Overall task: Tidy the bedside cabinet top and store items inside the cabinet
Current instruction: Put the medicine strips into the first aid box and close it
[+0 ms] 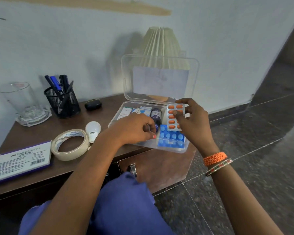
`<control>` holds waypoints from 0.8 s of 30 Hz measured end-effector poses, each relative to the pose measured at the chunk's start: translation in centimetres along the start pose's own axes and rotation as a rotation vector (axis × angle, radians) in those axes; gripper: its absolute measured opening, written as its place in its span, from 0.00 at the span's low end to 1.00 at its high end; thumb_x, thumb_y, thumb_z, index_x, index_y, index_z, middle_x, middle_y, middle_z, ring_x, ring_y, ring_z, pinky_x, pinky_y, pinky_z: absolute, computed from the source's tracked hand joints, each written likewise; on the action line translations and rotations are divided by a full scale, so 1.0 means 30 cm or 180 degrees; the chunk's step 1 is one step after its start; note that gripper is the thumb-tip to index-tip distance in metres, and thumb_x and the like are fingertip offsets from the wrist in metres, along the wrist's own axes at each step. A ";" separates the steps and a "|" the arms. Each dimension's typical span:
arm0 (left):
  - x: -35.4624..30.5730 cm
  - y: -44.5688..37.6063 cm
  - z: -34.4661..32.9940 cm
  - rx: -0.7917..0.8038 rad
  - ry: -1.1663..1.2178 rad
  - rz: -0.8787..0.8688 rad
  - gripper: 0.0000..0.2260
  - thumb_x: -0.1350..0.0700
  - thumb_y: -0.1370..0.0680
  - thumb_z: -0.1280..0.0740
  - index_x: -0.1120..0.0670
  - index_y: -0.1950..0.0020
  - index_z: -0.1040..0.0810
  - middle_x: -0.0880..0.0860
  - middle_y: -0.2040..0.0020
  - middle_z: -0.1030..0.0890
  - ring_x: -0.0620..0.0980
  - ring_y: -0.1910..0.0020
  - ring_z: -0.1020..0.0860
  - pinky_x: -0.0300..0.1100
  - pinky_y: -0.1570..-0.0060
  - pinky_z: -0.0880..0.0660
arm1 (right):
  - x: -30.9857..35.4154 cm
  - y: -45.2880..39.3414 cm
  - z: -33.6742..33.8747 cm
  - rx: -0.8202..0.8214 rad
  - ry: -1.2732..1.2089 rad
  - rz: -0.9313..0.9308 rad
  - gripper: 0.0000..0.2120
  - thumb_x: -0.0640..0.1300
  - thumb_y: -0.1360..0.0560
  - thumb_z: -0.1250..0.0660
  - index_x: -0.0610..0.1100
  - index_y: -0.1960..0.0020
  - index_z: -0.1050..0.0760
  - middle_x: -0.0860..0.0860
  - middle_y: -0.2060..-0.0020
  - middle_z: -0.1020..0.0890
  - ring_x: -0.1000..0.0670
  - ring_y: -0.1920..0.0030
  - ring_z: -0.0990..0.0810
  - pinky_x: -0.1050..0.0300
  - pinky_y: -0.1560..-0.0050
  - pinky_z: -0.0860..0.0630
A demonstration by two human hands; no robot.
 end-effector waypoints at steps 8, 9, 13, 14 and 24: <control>0.009 -0.008 -0.016 -0.0014 -0.0149 0.0050 0.07 0.48 0.25 0.32 0.47 0.48 0.20 0.48 0.50 0.19 0.48 0.52 0.23 0.44 0.49 0.25 | 0.041 -0.012 -0.040 0.0754 0.0704 0.0376 0.16 0.38 0.22 0.40 0.56 0.40 0.32 0.62 0.61 0.24 0.59 0.64 0.21 0.65 0.65 0.23; 0.009 -0.006 -0.017 -0.0008 -0.0148 0.0052 0.08 0.48 0.25 0.33 0.47 0.48 0.20 0.49 0.49 0.19 0.48 0.52 0.23 0.44 0.49 0.26 | 0.044 -0.013 -0.048 0.0922 0.0727 0.0354 0.15 0.38 0.22 0.40 0.55 0.41 0.33 0.60 0.61 0.23 0.58 0.64 0.21 0.64 0.65 0.23; 0.007 -0.005 -0.022 0.0022 -0.0134 0.0059 0.08 0.50 0.24 0.33 0.48 0.47 0.21 0.50 0.47 0.19 0.48 0.52 0.24 0.41 0.53 0.29 | 0.049 -0.002 -0.077 0.1398 0.1154 0.0387 0.07 0.43 0.23 0.36 0.52 0.48 0.31 0.50 0.54 0.18 0.50 0.57 0.18 0.48 0.54 0.20; 0.007 -0.006 -0.023 0.0022 -0.0121 0.0067 0.08 0.51 0.24 0.33 0.48 0.46 0.21 0.50 0.47 0.19 0.48 0.52 0.24 0.40 0.54 0.30 | 0.047 0.004 -0.084 0.1523 0.1260 0.0407 0.05 0.45 0.24 0.35 0.51 0.49 0.29 0.51 0.53 0.18 0.50 0.53 0.19 0.45 0.49 0.22; 0.003 -0.002 -0.025 -0.0004 -0.0001 0.0139 0.09 0.52 0.24 0.34 0.50 0.45 0.21 0.52 0.45 0.19 0.48 0.51 0.24 0.39 0.53 0.30 | 0.025 0.021 -0.078 0.1339 0.1666 0.0633 0.04 0.49 0.24 0.35 0.51 0.56 0.23 0.58 0.60 0.22 0.55 0.55 0.25 0.49 0.43 0.34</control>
Point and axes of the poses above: each hand's wrist, its own y-axis away from the middle knuckle, its own z-axis out of the back of the hand, x = y × z, the point moved 7 cm from there along -y, towards the middle knuckle
